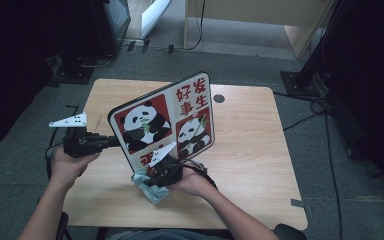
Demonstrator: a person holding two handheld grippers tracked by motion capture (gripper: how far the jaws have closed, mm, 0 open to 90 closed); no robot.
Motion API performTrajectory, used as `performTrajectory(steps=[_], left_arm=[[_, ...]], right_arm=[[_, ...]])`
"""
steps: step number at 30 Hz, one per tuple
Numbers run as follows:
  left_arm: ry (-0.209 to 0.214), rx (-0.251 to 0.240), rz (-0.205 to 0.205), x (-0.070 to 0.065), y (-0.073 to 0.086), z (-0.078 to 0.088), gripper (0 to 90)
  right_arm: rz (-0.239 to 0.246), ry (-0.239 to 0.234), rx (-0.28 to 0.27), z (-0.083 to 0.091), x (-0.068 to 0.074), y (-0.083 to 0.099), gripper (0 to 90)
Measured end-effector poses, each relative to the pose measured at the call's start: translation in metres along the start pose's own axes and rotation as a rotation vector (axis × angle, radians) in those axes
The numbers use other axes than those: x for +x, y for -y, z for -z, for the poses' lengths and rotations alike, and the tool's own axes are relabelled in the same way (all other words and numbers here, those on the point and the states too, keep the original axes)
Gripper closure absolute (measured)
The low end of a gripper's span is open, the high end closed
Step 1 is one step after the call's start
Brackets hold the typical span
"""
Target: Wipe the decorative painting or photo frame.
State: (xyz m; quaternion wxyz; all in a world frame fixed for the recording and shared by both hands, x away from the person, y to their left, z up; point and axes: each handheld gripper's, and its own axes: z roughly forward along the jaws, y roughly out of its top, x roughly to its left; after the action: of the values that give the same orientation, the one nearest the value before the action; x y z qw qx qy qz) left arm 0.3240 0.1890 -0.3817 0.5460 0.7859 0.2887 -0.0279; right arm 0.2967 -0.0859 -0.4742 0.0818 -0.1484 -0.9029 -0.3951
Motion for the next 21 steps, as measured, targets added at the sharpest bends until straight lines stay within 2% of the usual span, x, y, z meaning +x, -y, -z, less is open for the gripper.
performTrajectory(steps=[7,14,21], left_arm=[[-0.014,-0.004,-0.002,0.001,0.001,0.001,82.6],[-0.023,-0.005,-0.005,0.002,0.001,0.000,80.2],[-0.037,-0.002,-0.009,0.004,0.002,-0.001,76.9]], right_arm=[[0.014,-0.044,-0.039,-0.007,0.016,-0.018,80.8],[-0.021,-0.035,-0.022,-0.019,0.014,-0.020,80.8],[-0.048,0.011,-0.042,-0.013,0.010,-0.019,80.9]])
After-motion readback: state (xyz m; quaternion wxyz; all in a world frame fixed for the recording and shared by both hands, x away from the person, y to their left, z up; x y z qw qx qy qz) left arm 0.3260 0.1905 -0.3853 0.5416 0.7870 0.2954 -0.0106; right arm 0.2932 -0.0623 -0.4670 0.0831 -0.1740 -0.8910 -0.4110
